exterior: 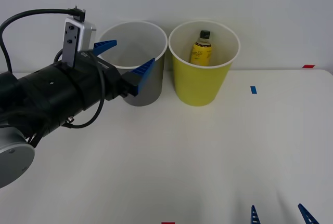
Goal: Put cans in the gray bin and PET bottles in the light green bin.
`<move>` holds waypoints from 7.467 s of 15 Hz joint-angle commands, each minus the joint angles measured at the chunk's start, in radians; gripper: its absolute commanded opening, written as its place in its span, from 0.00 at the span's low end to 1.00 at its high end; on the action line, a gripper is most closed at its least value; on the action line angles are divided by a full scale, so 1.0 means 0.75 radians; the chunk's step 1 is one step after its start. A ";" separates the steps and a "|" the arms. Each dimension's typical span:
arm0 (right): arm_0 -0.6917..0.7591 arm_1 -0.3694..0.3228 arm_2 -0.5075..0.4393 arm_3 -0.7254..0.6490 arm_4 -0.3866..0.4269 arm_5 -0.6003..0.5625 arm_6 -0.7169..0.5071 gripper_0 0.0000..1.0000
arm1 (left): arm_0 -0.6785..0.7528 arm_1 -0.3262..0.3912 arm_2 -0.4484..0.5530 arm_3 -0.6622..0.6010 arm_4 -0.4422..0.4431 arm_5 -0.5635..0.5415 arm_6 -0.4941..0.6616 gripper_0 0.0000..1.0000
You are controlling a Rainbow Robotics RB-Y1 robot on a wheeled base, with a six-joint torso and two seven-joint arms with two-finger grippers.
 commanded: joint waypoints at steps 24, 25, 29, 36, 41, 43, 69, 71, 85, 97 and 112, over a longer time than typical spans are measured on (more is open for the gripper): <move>0.000 0.000 0.000 0.000 0.000 0.000 0.000 1.00 | 0.876 0.005 -0.031 0.002 -0.356 -0.763 -0.102 1.00; 0.000 0.000 0.000 0.000 0.000 0.000 0.000 1.00 | 0.917 0.003 -0.033 0.002 -0.389 -0.800 -0.096 1.00; 0.000 0.000 0.000 0.000 0.000 0.000 0.000 1.00 | 1.066 -0.013 -0.049 0.061 -0.432 -0.967 -0.078 1.00; 0.000 0.000 0.000 0.000 0.000 0.000 0.000 1.00 | 1.150 -0.027 -0.107 0.303 -0.491 -1.303 -0.092 1.00; 0.000 0.000 0.000 0.000 0.000 0.000 0.000 1.00 | 1.226 -0.078 -0.117 0.425 -0.520 -1.475 -0.096 1.00; 0.000 0.000 0.000 0.000 0.000 0.000 0.000 1.00 | 1.285 -0.103 -0.115 0.477 -0.577 -1.536 -0.092 1.00; 0.000 0.000 0.000 0.000 0.000 0.000 0.000 1.00 | 1.543 -0.240 -0.009 0.587 -0.776 -1.595 0.055 1.00; 0.000 0.000 0.000 0.000 0.000 0.000 0.000 1.00 | 1.543 -0.240 -0.009 0.587 -0.776 -1.595 0.055 1.00; 0.000 0.000 0.000 0.000 0.000 0.000 0.000 1.00 | 1.543 -0.240 -0.009 0.587 -0.776 -1.595 0.055 1.00; 0.000 0.000 0.000 0.000 0.000 0.000 0.000 1.00 | 1.543 -0.240 -0.009 0.587 -0.776 -1.595 0.055 1.00; 0.000 0.000 0.000 0.000 0.000 0.000 0.000 1.00 | 1.543 -0.240 -0.009 0.587 -0.776 -1.595 0.055 1.00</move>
